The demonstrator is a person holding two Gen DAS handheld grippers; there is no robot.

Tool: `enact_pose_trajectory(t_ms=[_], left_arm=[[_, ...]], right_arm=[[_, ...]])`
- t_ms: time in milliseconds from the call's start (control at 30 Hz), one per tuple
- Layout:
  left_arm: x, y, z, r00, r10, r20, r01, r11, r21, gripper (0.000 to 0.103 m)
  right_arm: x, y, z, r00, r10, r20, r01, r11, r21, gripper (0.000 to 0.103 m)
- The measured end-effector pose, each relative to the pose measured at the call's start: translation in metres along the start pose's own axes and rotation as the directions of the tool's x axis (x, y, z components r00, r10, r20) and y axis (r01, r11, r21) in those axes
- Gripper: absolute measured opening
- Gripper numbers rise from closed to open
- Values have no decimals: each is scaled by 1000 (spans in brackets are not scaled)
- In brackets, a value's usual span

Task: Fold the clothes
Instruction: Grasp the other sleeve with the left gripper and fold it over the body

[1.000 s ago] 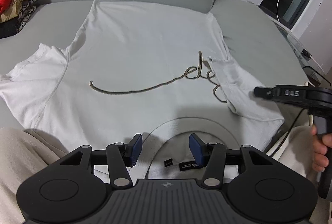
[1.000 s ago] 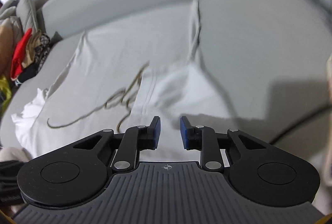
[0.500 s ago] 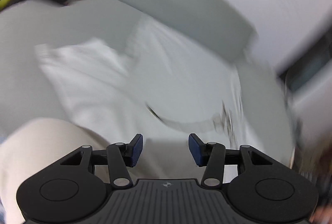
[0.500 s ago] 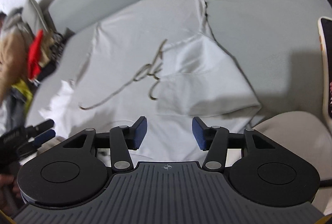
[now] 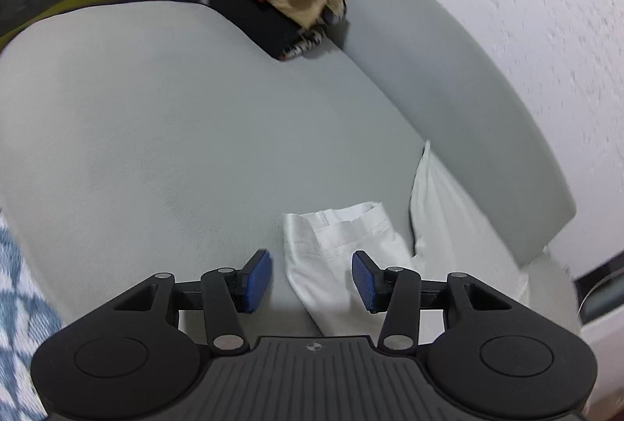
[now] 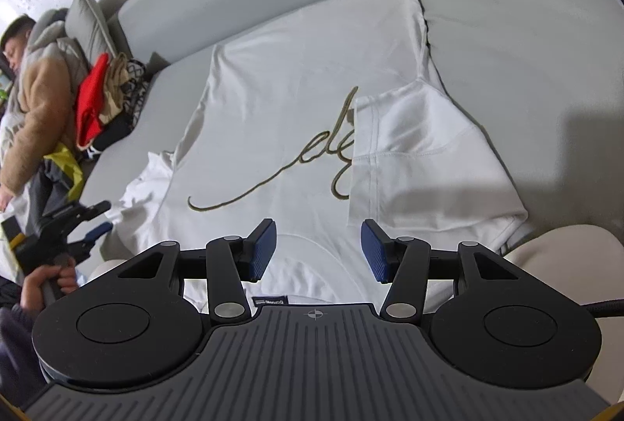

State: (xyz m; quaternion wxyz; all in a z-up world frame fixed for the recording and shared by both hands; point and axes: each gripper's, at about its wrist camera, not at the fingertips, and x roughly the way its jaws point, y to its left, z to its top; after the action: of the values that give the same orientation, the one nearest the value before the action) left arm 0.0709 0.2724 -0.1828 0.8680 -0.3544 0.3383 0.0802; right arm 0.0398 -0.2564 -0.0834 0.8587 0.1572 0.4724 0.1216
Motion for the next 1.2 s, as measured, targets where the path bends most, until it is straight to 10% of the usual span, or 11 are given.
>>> enact_pose_trajectory(t_ms=[233,533,867,1067,1133,1200], left_arm=[[20,9,12,999,27,-24,-27,999,-16,1],[-9,-58,10,998,31,60,-46,957,287,0],[-19,-207,-124,999,6,-44,32,585,810,1],[16,-208,-184,981,176,-79,-20,501,865,30],[4,-203,-175,983,167,-74,-29,543,839,64],[-6,-198,-163,984,159,-77,-33,592,805,66]], right_arm=[[3,-5,-2,1000,-6,-12,6,1000,11,55],[7,-12,-5,1000,18,-17,-17,999,33,55],[13,-24,-11,998,47,-28,-45,996,77,55],[9,-33,-13,997,72,-37,-69,994,87,56],[7,-36,-14,996,86,-38,-82,992,96,58],[8,-41,-14,995,92,-31,-88,990,114,60]])
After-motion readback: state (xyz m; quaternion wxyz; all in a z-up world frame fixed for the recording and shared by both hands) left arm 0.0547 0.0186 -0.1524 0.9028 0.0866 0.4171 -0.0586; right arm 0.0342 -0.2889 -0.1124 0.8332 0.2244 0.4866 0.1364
